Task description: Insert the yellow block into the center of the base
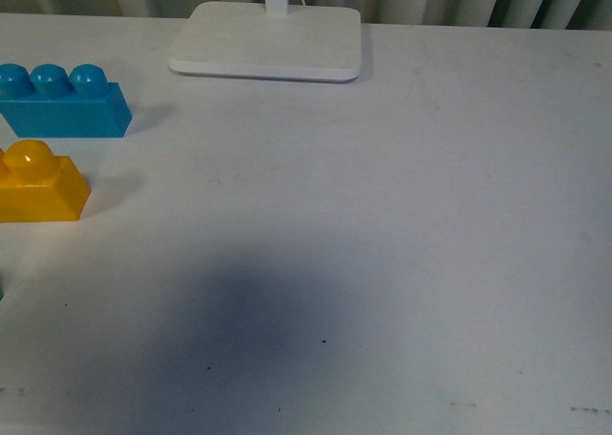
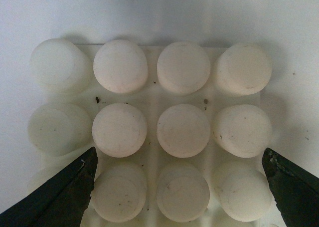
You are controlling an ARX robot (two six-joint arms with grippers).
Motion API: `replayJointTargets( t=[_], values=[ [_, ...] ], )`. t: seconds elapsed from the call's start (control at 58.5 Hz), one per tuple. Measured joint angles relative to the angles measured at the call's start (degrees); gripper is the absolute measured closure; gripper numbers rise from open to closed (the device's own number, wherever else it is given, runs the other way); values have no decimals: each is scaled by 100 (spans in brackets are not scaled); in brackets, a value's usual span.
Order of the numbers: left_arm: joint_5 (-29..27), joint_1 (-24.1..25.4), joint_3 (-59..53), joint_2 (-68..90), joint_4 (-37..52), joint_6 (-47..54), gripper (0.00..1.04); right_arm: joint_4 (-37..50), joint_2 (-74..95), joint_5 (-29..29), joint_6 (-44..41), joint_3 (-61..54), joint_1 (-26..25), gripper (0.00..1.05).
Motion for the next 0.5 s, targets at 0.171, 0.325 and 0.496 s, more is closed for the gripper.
replayJointTargets(
  t=[0.171, 0.325, 0.496],
  values=[
    [0, 0, 0, 0, 0, -2, 6, 129, 7, -105, 9, -118, 0, 9],
    [-2, 0, 0, 0, 0, 0, 6, 468, -168, -221, 289, -487, 122, 9],
    [0, 0, 0, 0, 0, 0, 6, 815, -623, -190, 977, -1215, 612, 8]
  ],
)
